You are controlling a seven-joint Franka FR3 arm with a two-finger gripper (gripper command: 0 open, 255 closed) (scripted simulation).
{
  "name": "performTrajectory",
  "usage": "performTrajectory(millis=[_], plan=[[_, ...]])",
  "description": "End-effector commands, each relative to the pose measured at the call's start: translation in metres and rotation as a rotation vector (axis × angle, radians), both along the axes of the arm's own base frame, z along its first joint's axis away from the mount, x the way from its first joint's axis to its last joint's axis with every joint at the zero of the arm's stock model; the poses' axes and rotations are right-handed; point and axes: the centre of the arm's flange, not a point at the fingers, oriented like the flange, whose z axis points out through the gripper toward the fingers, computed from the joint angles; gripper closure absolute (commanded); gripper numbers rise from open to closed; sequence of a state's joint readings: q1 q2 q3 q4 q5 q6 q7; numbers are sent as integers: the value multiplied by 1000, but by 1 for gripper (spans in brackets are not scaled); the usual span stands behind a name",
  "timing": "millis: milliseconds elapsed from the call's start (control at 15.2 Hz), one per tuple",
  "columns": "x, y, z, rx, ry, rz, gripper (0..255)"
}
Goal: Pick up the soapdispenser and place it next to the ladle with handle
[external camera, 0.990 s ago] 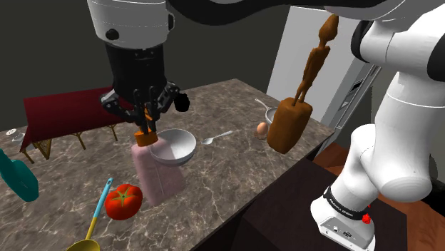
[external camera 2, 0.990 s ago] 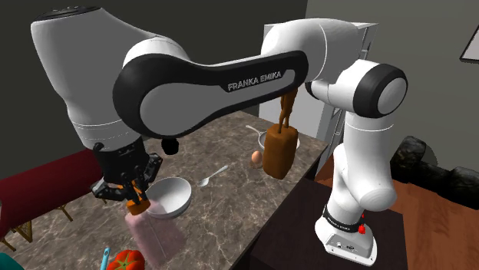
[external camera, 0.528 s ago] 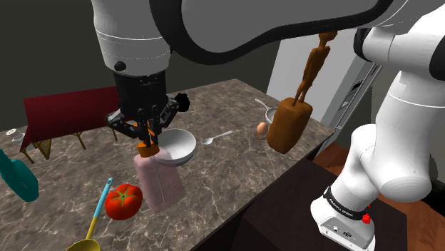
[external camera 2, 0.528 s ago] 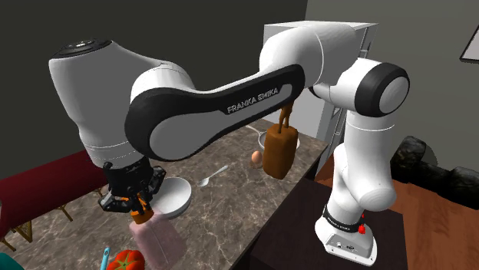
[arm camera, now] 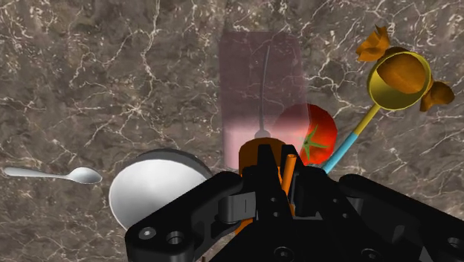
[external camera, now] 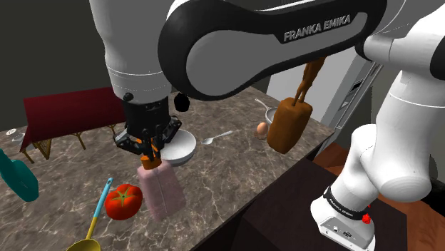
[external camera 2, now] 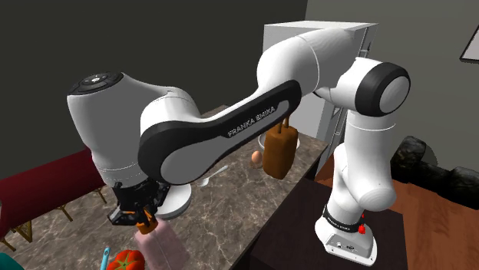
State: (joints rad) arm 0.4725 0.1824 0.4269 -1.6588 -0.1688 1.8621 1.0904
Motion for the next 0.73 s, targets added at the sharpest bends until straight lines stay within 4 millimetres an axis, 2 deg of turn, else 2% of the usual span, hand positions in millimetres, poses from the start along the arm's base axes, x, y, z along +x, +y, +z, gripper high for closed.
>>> performTrajectory(millis=[0,660], plan=[[0,1,-10,0,0,0,255],[0,1,-63,0,0,0,255]])
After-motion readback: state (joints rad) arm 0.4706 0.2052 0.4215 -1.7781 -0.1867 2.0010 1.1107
